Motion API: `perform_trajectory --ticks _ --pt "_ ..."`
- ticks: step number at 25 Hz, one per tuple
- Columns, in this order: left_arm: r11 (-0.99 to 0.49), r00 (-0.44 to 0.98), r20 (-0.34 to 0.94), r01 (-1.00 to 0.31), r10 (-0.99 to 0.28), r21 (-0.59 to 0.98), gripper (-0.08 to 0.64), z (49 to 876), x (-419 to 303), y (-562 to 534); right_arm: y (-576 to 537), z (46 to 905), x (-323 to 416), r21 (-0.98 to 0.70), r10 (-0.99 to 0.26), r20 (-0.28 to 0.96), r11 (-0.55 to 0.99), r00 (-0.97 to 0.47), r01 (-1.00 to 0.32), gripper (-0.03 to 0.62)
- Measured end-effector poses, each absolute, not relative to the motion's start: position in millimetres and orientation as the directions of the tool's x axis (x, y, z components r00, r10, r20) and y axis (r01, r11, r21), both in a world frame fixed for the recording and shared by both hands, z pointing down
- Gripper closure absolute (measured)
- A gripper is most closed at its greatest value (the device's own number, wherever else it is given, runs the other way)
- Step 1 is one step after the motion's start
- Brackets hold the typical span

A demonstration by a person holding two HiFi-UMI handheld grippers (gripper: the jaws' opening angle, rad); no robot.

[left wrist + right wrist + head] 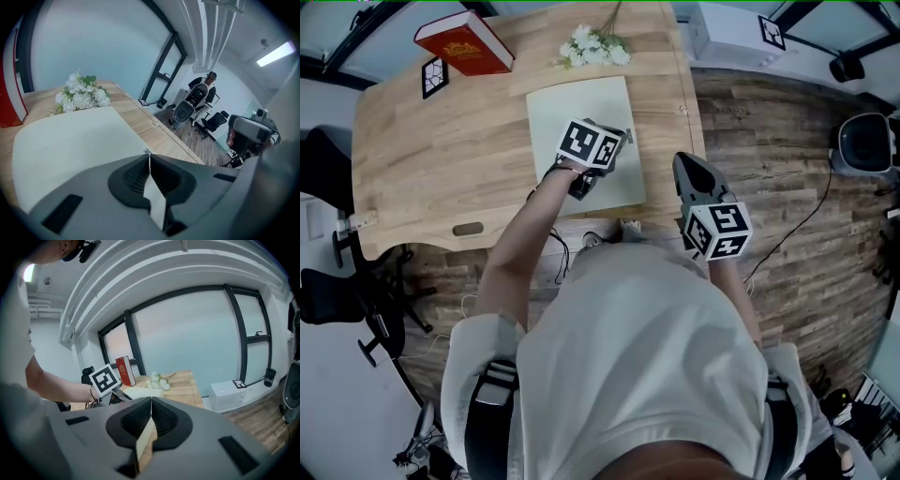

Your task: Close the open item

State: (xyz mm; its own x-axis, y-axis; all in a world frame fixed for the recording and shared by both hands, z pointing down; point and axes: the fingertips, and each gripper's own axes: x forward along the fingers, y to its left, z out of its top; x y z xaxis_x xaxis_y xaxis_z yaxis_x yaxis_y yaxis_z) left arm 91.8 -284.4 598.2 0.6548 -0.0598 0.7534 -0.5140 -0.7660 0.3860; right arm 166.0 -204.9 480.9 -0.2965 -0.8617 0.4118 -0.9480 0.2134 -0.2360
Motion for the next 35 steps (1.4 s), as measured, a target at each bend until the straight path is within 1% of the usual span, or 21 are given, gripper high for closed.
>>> perform_trajectory --ticks 8,20,30,35 --pt "-0.769 0.618 0.784 -0.528 -0.057 0.361 0.536 605.1 93.5 -283.8 -207.0 482.1 168.6 -0.243 -0.860 0.411 0.217 -0.303 -0.945 0.572" --pt "-0.719 0.596 0.803 -0.566 -0.018 0.404 0.540 612.7 94.7 -286.5 -210.5 487.1 169.8 -0.253 -0.849 0.415 0.238 -0.327 -0.938 0.574" --pt "-0.702 0.589 0.806 -0.598 -0.058 0.387 0.540 613.0 95.1 -288.0 -212.2 487.6 166.1 -0.255 -0.839 0.408 0.275 -0.361 -0.927 0.574" --pt "-0.665 0.607 0.787 -0.633 -0.109 0.397 0.540 609.4 93.5 -288.8 -209.7 487.3 163.8 -0.253 -0.836 0.399 0.295 -0.377 -0.921 0.574"
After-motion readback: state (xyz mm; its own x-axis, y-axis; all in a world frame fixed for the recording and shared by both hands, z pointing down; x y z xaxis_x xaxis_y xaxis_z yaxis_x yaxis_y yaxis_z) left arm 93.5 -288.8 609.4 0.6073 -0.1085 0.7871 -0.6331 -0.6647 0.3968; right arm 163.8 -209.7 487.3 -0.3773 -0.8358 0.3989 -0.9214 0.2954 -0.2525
